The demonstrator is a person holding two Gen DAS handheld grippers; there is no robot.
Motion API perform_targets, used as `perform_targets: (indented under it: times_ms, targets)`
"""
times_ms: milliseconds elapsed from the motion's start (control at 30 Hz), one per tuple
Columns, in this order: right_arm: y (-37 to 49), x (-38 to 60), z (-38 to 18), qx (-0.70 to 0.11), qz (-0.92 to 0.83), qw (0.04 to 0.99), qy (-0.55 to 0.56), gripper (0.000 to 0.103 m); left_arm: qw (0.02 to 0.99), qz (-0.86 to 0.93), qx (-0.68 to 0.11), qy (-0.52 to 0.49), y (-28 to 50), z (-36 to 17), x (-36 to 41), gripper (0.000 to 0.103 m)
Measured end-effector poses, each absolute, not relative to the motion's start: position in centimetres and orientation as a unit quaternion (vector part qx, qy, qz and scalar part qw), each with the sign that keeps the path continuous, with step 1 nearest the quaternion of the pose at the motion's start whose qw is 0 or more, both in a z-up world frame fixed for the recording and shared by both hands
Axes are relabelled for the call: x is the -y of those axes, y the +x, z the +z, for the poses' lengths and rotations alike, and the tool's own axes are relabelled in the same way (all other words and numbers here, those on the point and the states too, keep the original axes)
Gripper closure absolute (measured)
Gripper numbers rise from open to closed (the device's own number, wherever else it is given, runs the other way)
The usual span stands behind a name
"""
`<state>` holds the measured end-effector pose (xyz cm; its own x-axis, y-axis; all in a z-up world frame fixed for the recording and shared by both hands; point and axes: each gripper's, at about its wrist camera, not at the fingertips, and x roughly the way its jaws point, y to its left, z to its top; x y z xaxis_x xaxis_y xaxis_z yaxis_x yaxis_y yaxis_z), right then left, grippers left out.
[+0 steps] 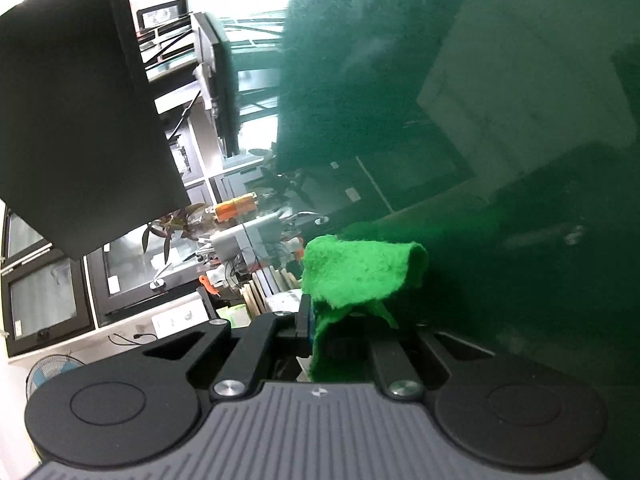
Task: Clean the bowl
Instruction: 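Rub the cloth back and forth along the bowl rim with the right gripper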
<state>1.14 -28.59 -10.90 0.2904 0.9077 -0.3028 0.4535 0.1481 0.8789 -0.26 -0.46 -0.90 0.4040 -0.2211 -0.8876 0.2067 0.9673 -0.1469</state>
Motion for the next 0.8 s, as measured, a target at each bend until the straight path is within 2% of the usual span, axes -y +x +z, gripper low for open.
perform_targets:
  times_ms: [267,567,800]
  targets:
    - [5.1,23.4,-10.6,-0.554,0.249,0.532,0.589,0.095,0.836,-0.126,-0.534,-0.007,-0.1,-0.9,0.5,0.057]
    - [1.0,28.6,-10.8,-0.549,0.222,0.504,0.629,0.095,0.836,-0.131,-0.533,0.001,-0.1,-0.9,0.8,0.054]
    - [3.6,25.5,-11.0,-0.546,0.231,0.510,0.623,0.095,0.836,-0.126,-0.535,0.000,-0.1,-1.0,0.9,0.054]
